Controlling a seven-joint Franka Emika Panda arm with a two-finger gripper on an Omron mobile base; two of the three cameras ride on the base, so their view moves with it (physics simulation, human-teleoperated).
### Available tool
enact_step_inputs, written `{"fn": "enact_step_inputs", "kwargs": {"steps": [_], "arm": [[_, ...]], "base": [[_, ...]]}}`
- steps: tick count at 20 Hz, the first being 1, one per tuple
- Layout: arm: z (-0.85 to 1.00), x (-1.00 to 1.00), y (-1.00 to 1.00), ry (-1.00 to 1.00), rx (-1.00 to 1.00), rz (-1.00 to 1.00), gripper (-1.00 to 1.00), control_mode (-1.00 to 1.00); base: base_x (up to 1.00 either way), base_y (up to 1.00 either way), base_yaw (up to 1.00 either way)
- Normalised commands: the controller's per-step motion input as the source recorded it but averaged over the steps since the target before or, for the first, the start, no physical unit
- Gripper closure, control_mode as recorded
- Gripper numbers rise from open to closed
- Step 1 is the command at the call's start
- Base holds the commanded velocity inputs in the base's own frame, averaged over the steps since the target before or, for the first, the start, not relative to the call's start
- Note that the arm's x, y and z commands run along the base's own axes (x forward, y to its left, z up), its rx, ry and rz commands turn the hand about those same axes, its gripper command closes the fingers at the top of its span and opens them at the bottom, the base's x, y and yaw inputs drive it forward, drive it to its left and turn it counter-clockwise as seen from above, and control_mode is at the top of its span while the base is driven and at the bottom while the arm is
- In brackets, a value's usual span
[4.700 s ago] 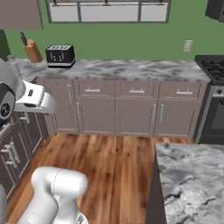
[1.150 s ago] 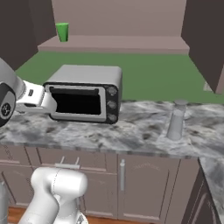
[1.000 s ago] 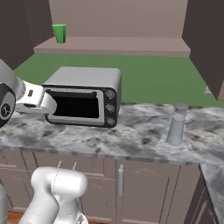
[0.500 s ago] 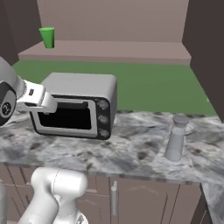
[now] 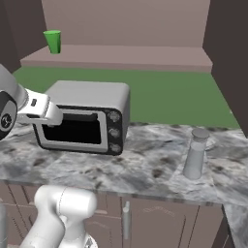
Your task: There is a tray on the dining counter. Grab the cup, mug, and pitcher and place them on the tray. The pitcher may be placed next to the tray if it cannot fit the tray.
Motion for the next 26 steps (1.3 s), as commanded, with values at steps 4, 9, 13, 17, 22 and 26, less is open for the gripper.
{"fn": "enact_step_inputs", "kwargs": {"steps": [4, 9, 13, 17, 22, 26], "arm": [[0.00, 0.00, 0.00, 0.00, 0.00, 0.00, -1.00, 1.00], [-0.01, -0.02, -0.05, -0.02, 0.04, 0.03, -1.00, -1.00], [0.25, 0.00, -0.09, -0.06, 0.22, 0.00, -1.00, -1.00], [0.36, 0.00, -0.09, -0.12, 0.29, 0.00, -1.00, -1.00], [0.57, 0.00, -0.03, -0.12, 0.27, 0.00, -1.00, -1.00], [0.47, 0.02, 0.06, -0.02, 0.16, 0.00, -1.00, -1.00]], "base": [[0.02, -0.01, 0.01], [0.00, 0.00, 0.00], [0.00, 0.00, 0.00], [0.00, 0.00, 0.00], [0.00, 0.00, 0.00], [0.00, 0.00, 0.00]]}}
